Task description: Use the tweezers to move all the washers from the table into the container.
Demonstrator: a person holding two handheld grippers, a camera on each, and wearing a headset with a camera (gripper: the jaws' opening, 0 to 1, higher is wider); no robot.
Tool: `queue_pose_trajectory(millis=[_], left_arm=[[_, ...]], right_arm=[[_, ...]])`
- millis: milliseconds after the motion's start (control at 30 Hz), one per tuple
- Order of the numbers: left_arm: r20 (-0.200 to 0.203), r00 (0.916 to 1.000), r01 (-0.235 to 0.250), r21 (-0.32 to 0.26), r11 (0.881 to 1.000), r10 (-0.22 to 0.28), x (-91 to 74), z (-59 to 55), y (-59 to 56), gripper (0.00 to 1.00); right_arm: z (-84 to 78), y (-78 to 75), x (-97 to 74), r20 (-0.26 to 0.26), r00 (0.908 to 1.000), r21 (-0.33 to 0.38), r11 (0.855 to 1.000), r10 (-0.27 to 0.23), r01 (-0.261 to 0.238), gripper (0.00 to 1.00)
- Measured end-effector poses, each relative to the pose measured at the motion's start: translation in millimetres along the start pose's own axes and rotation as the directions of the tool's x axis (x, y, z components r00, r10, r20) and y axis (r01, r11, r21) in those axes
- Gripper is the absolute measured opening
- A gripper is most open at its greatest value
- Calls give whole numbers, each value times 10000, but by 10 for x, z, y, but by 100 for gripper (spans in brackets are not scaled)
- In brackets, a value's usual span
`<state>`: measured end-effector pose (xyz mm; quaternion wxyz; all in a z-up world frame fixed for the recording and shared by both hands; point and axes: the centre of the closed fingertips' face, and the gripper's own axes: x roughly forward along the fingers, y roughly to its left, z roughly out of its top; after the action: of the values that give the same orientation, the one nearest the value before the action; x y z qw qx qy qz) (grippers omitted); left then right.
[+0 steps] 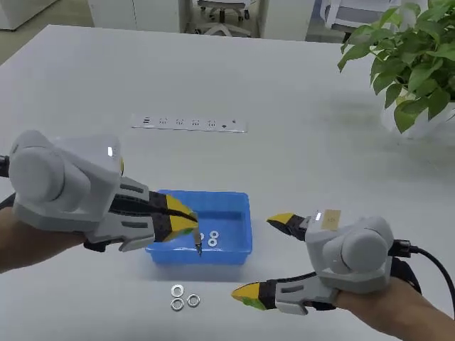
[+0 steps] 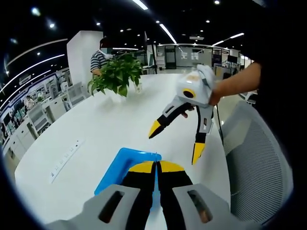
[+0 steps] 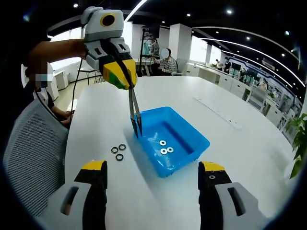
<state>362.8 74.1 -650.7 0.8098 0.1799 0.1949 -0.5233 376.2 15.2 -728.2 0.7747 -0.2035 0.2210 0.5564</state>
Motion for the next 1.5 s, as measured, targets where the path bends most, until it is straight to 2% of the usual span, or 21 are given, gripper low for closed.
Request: queue_pose_trajectory(millis=[267,533,967,1300,1500], left_arm=[[-23,9999,118,9,9999,-118,11,-69,-96,6],[-126,9990,427,-5,9991,-427,51,-186,-240,6],[-349,9972,662,26,9978,-661,161,-329,-370,5],[-605,9960,668,137,9977,-659,210,-422,-378,5],[-610,9960,661,129,9977,-652,228,-460,-373,6]], right_arm=[[-41,56,-3,-46,9999,111,9999,98,-97,83],[-120,109,-10,-280,9994,139,9997,190,-186,85],[-172,126,-33,-386,9991,194,9996,190,-182,85],[-219,162,-52,-463,9986,247,9994,257,-245,85],[-233,191,-53,-486,9983,255,9992,335,-323,84]])
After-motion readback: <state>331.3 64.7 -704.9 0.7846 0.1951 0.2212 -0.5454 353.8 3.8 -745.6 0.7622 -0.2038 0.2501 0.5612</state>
